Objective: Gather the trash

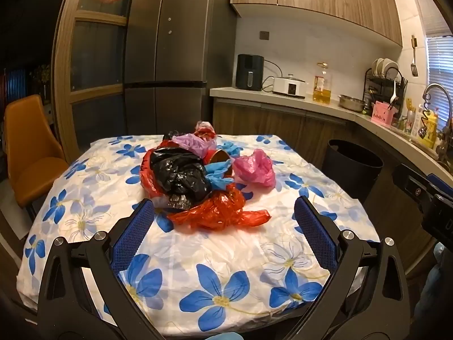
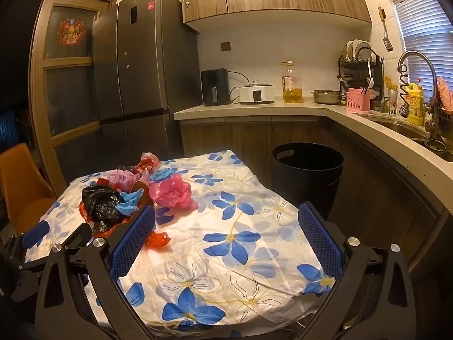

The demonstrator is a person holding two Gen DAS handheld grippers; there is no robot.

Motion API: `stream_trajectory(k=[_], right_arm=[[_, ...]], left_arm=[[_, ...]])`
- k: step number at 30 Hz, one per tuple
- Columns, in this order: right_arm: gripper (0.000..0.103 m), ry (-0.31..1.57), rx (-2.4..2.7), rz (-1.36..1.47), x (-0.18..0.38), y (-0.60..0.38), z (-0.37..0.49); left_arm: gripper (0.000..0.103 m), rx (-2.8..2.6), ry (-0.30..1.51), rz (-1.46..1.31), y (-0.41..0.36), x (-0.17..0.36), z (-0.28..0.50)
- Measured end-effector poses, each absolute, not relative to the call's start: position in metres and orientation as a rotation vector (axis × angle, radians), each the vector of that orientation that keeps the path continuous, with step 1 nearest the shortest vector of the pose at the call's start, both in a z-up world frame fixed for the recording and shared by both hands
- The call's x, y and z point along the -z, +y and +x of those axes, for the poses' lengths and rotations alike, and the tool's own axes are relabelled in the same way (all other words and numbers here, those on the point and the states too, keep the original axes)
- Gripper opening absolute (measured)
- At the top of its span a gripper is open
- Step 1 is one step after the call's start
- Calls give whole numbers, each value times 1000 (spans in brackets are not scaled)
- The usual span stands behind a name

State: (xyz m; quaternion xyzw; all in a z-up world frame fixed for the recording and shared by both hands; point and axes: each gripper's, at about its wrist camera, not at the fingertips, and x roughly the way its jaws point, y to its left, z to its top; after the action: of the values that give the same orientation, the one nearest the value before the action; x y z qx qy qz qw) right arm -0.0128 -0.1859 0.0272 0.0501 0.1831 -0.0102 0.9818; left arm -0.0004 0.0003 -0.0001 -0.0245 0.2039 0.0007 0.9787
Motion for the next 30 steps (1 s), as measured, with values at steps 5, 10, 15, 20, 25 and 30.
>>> stream_trajectory(k=[5, 10, 15, 20, 25, 30], right_arm=[[98, 354, 22, 112, -28, -187, -14], [98, 364, 21, 116, -27, -190, -15], [98, 350, 30, 106, -32, -188, -14], [98, 351, 36, 109, -34, -189, -15], [98, 349, 36, 111, -34, -190, -15], [98, 347, 35, 112, -34, -190, -16]], left_arm=[[97, 2, 409, -49, 0, -3, -2], [97, 8, 412, -59, 2, -7, -3], [97, 5, 408, -64, 0, -5, -3], [97, 4, 412, -66, 0, -1, 1], [97, 6, 409, -66, 1, -2, 0], [97, 5, 410, -65, 0, -2, 0]])
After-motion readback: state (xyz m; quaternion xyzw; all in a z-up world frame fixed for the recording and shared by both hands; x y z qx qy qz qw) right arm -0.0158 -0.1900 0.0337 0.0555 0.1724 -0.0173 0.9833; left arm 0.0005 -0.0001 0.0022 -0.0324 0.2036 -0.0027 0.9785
